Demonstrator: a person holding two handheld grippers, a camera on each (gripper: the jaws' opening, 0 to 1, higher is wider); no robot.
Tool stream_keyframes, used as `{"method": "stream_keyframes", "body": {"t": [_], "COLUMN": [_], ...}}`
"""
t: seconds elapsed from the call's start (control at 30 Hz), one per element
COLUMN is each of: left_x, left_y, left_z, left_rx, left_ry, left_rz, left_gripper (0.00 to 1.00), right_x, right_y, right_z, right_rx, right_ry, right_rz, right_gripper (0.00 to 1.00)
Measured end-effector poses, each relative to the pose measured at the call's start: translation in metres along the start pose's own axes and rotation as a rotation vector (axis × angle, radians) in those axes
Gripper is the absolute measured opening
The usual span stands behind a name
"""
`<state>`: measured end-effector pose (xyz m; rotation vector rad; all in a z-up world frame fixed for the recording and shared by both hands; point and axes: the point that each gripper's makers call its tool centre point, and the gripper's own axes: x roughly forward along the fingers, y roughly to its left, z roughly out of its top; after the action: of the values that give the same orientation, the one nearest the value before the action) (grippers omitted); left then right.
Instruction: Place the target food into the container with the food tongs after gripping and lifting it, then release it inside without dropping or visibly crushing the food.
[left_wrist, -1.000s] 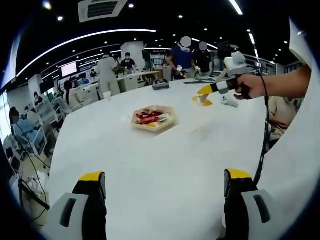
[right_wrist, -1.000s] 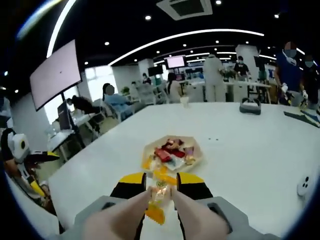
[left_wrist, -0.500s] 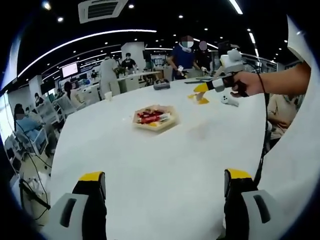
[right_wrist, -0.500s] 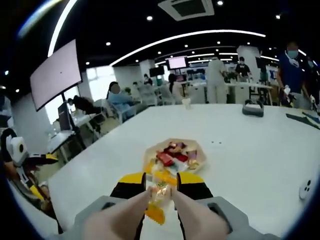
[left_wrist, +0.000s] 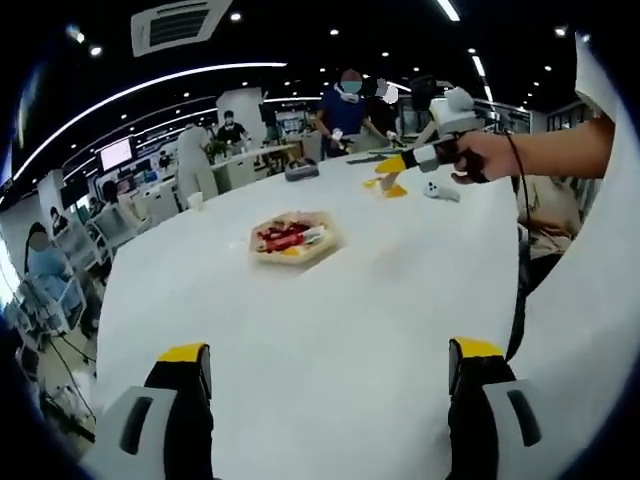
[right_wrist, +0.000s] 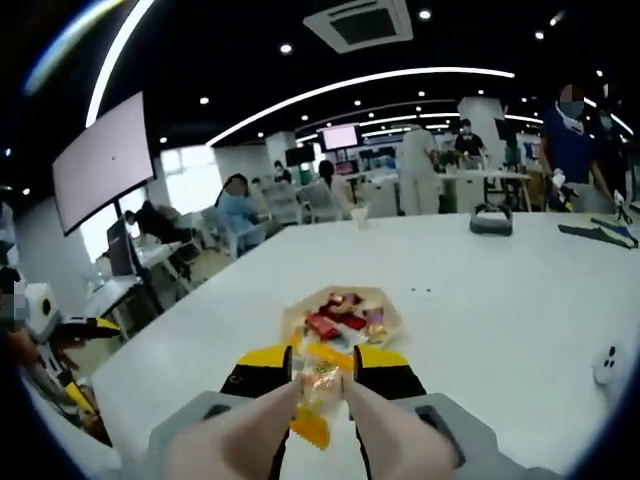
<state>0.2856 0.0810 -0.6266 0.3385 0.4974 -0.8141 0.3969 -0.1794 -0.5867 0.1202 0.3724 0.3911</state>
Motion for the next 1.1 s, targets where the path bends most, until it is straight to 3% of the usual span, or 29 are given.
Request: {"method": "stream_keyframes", "body": {"t": [0.2,0.37,0.47,0.67,0.8,0.87,0.97,1.1], "left_x": [0.013,0.02,0.022,0.016,0.013,0.008,0.0,-0.004], "left_y": [-0.013,-0.037,-0.043,-0.042,-0.035,-0.029,-0.029,-0.018], "left_z": [0.021,0.021,0.024,0.032,0.02,0.016,0.024,0.014], "left_rx": [0.012,0.034,0.034,0.012,0.046,-0.003,-0.062,-0.048], "left_ry": [-0.05,-0.014,-0.021,-0.026,0.008,0.011,-0.055,-0.019], "left_rz": [-0.06,-0.142,-0.146,-0.104,-0.049,-0.016,-0.016,0.023], "left_gripper": [0.99,0.99,0.99,0.99,1.0,1.0,1.0,1.0], "right_x": [-0.014,-0.022,-0.023,-0.019,-0.01,-0.005,0.005,0.016], "right_y": [-0.009,-0.017,-0.02,-0.027,-0.029,-0.027,-0.023,-0.02], "right_z": [0.005,0.008,0.008,0.021,0.024,0.026,0.029,0.033], "right_rx": [0.004,0.023,0.016,-0.022,-0.048,-0.047,-0.073,-0.079], "right_ry": [-0.022,-0.031,-0.027,-0.047,-0.025,-0.017,-0.002,0.003], "right_rz": [-0.029,-0.048,-0.045,-0.036,-0.025,-0.018,-0.001,0.016], "right_gripper": [0.23,0.23,0.23,0.23,0.24,0.24,0.24,0.24]}}
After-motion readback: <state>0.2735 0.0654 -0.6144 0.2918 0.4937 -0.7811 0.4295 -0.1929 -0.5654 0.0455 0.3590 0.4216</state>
